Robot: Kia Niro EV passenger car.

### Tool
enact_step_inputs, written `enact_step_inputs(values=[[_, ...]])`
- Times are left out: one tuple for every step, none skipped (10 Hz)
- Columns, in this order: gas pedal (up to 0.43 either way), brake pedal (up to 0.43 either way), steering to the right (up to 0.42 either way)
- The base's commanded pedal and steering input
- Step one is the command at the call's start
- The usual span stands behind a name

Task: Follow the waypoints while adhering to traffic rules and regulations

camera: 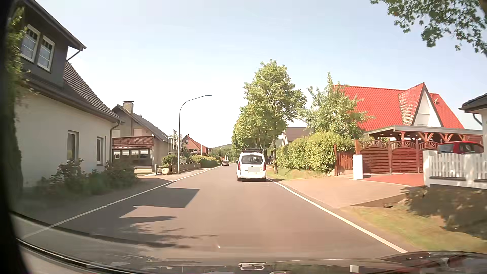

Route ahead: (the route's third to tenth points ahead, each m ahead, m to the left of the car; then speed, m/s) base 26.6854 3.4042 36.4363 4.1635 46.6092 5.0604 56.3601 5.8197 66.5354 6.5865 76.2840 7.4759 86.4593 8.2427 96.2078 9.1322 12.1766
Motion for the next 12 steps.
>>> enact_step_inputs(values=[[0.22, 0.0, -0.015], [0.22, 0.0, -0.016], [0.22, 0.0, -0.015], [0.209, 0.0, -0.017], [0.197, 0.0, -0.018], [0.197, 0.0, -0.019], [0.197, 0.0, -0.019], [0.189, 0.0, -0.019], [0.189, 0.0, -0.019], [0.189, 0.0, -0.019], [0.177, 0.0, -0.019], [0.177, 0.0, -0.019]])
